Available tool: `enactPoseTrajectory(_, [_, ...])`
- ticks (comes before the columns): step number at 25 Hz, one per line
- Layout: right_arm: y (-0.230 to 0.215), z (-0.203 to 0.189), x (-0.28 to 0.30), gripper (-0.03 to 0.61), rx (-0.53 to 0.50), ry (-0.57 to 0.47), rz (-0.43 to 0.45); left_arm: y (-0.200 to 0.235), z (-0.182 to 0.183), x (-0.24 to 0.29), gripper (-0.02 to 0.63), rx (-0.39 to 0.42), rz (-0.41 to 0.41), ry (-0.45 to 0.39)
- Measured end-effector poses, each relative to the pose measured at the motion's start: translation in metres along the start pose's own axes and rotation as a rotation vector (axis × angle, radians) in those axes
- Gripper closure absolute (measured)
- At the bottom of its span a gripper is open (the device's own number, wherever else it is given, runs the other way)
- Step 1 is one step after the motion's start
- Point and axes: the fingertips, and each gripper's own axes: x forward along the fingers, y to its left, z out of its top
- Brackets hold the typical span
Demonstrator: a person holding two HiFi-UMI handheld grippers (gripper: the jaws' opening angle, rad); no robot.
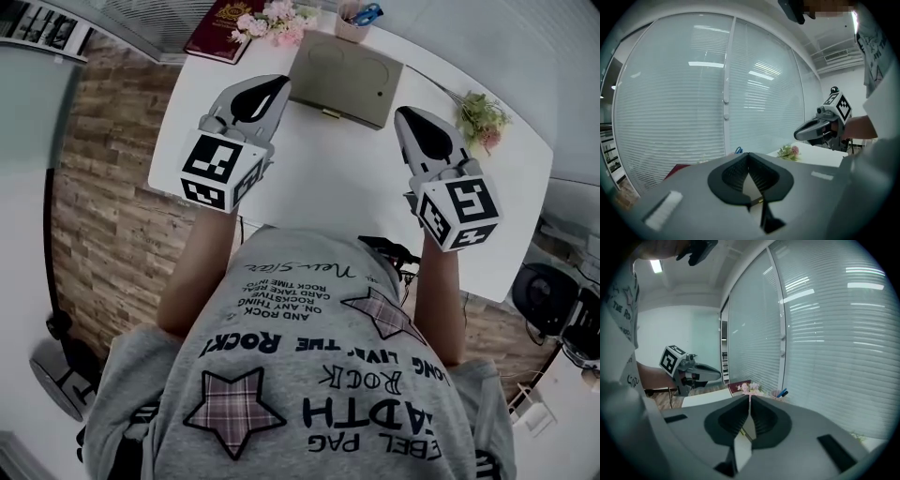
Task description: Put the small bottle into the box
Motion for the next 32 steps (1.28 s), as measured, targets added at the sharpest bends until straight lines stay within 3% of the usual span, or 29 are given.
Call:
enactPoseTrajectory(7, [-0.002,0.034,-0.023,0.557,-0.024,-0.09,-0.027,0.0,0.04,-0.017,0.603,0.024,0.026,-0.086])
enactPoseTrajectory(12, [-0.004,0.046,-0.042,0.557,-0.018,-0.134,-0.051,0.001,0.058,-0.031,0.603,-0.065,0.019,-0.144])
enactPoseTrajectory(21, [0.0,0.064,-0.062,0.557,-0.056,-0.198,-0.084,0.0,0.073,-0.044,0.603,-0.008,0.066,-0.171])
enactPoseTrajectory(25, [0.005,0.08,-0.07,0.557,-0.073,-0.279,-0.068,-0.001,0.081,-0.048,0.603,0.035,0.074,-0.197])
enactPoseTrajectory(32, [0.0,0.085,-0.078,0.565,-0.091,-0.308,-0.114,0.001,0.082,-0.051,0.603,0.033,0.084,-0.21])
